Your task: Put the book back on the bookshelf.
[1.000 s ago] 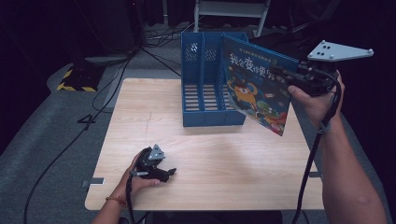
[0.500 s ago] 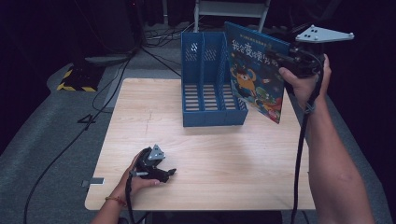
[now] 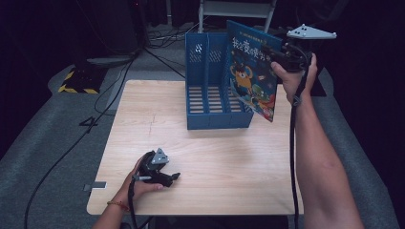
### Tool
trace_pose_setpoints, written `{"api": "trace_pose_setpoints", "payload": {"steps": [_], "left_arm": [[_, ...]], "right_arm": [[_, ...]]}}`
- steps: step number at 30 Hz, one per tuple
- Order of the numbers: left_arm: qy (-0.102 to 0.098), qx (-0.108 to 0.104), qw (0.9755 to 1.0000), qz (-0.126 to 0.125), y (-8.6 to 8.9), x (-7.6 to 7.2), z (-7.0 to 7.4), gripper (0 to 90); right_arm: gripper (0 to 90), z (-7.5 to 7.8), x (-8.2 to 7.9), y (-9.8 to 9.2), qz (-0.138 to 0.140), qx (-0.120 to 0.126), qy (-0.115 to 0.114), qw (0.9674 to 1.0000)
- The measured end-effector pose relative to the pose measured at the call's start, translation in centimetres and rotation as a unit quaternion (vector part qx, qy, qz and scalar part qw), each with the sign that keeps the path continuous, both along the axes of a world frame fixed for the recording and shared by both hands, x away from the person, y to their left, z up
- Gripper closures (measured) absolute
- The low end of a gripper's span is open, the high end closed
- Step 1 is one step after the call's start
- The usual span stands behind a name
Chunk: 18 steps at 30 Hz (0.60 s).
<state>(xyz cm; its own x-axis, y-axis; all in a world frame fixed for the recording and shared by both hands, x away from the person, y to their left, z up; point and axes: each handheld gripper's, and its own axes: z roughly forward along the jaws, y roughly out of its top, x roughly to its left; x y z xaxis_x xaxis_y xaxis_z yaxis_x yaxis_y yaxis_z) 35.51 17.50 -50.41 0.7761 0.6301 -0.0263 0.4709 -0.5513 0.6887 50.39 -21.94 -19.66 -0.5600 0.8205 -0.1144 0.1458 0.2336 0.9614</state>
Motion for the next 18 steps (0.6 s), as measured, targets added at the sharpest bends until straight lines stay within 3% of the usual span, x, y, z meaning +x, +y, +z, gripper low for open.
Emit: {"api": "trace_pose_setpoints", "payload": {"steps": [11,18], "left_arm": [[-0.001,0.0,1.0,0.0,0.0,0.0,0.0,15.4],[-0.001,0.001,1.0,0.0,0.0,0.0,0.0,15.4]], "right_arm": [[83.1,-1.7,2.4,0.7,-0.021,0.001,0.013,0.9997],[83.1,-1.7,3.3,0.2,-0.032,0.017,0.011,0.9993]]}}
